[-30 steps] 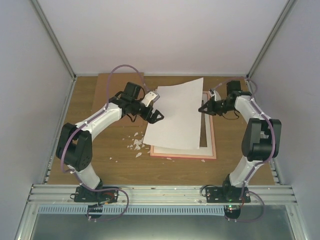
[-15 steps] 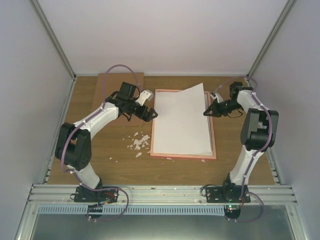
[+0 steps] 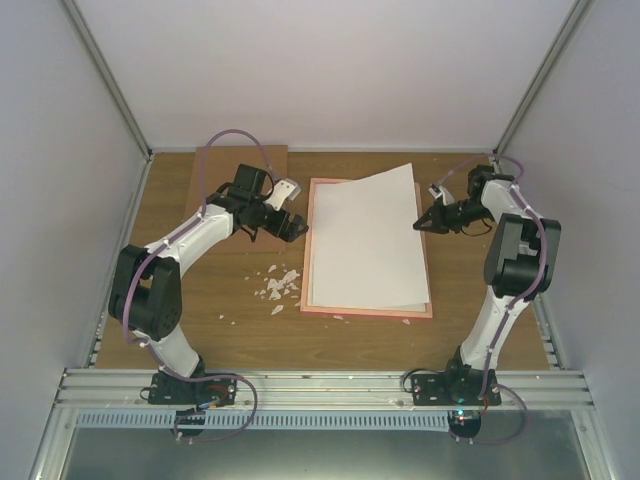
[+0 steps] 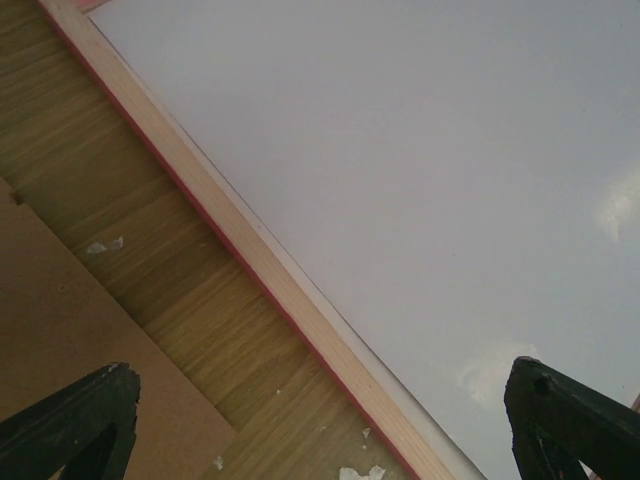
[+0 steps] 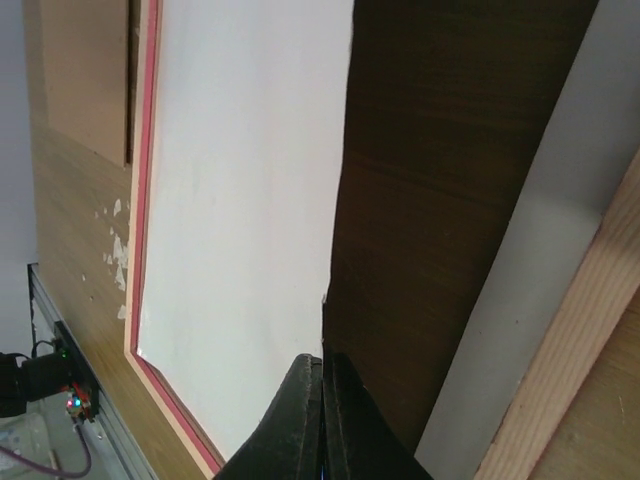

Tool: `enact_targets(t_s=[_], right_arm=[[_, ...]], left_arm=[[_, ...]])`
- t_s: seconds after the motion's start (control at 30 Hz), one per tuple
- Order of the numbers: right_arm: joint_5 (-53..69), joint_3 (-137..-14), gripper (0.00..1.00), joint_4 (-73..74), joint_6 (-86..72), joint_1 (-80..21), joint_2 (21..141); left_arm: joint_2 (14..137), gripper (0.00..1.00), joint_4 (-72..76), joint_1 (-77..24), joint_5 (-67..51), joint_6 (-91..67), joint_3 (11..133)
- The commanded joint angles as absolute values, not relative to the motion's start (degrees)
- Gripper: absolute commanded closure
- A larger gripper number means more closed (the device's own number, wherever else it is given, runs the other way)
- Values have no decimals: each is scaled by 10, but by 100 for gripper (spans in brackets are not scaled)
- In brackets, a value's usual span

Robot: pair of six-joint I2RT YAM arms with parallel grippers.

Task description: Put the photo into the frame

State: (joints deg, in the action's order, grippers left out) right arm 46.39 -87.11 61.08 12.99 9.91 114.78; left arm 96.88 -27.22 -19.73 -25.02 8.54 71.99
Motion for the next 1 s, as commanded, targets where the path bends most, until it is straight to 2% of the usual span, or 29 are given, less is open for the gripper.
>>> enact_targets(t_s=[0.0,0.37,0.97], right_arm=[[505,-870,100,587,106,100,1161],[532,-835,99,541,64,100,1167],[528,-805,98,550,64,94,1149]], left_arm=[[963,1,-255,-189,-239,84,722],[969,1,-255,-184,-237,83,721],[972,1,-250,-178,-245,78,715]])
